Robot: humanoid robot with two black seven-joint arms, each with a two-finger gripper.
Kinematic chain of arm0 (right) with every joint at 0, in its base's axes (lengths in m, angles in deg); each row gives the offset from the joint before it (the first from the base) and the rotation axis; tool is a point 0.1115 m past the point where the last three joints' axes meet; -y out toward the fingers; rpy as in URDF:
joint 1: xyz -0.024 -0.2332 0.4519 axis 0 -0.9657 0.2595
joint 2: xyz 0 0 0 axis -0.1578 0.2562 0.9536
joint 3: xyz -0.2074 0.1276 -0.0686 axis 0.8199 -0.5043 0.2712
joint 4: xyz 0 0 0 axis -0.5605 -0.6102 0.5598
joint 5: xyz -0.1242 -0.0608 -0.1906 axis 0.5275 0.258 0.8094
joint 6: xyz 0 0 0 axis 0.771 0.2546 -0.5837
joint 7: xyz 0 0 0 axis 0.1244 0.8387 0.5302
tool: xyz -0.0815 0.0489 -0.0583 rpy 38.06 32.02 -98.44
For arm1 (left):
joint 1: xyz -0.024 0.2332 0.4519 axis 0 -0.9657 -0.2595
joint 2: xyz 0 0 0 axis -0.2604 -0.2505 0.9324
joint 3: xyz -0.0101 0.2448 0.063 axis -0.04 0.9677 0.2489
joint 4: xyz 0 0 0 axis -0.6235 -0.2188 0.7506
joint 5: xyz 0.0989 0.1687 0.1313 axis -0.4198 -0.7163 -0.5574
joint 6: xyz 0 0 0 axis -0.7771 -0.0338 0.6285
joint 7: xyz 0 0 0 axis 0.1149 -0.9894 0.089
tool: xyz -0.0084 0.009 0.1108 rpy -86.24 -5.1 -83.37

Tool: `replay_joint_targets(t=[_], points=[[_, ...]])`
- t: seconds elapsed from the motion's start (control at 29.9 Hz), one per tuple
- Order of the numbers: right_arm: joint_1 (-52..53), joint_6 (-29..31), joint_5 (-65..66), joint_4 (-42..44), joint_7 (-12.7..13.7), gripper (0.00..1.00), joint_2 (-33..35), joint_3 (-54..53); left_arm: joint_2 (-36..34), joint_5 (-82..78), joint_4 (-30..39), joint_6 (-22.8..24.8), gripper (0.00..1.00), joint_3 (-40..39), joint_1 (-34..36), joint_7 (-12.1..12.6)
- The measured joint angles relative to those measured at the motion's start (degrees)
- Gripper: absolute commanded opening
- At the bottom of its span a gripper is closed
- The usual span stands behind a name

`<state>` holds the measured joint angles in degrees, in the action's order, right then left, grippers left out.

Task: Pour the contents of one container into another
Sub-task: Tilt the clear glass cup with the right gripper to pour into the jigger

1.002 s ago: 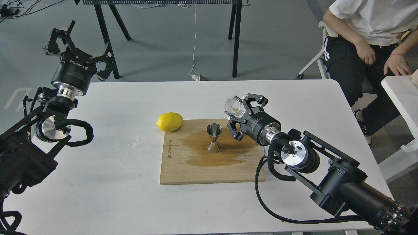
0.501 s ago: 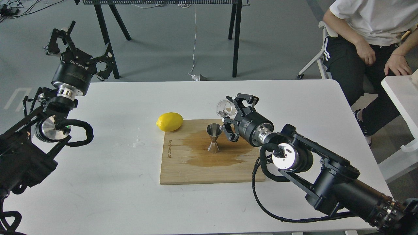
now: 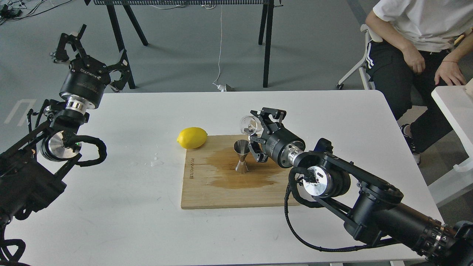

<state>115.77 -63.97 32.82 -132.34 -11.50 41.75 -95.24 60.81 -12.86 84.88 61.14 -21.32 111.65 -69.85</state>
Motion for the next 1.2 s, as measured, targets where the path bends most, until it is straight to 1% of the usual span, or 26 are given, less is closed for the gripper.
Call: replay_joint_targets(t=[0.33, 0.53, 0.77, 0.9, 1.2], points=[[2.64, -0.07, 3.35, 0.56, 0.25, 0.39, 0.29, 5.4, 0.01, -0.01, 0.0, 0.04, 1.0, 0.0, -0.28, 0.04], [2.93, -0.75, 8.51, 0.59, 0.18, 0.39, 0.34, 5.92, 0.0, -0.01, 0.0, 0.07, 1.0, 0.0, -0.34, -0.01], [3.4, -0.89, 10.71, 0.59, 0.17, 0.39, 0.54, 6.22, 0.0, -0.01, -0.08, 0.05, 1.0, -0.01, -0.35, -0.02], [3.76, -1.49, 13.29, 0.59, 0.16, 0.39, 0.56, 8.15, 0.08, -0.01, -0.07, -0.02, 1.0, -0.01, -0.35, -0.01], [5.51, -2.1, 14.01, 0.84, 0.16, 0.39, 0.86, 9.27, 0.14, -0.01, 0.0, -0.03, 1.0, -0.01, -0.35, 0.02]])
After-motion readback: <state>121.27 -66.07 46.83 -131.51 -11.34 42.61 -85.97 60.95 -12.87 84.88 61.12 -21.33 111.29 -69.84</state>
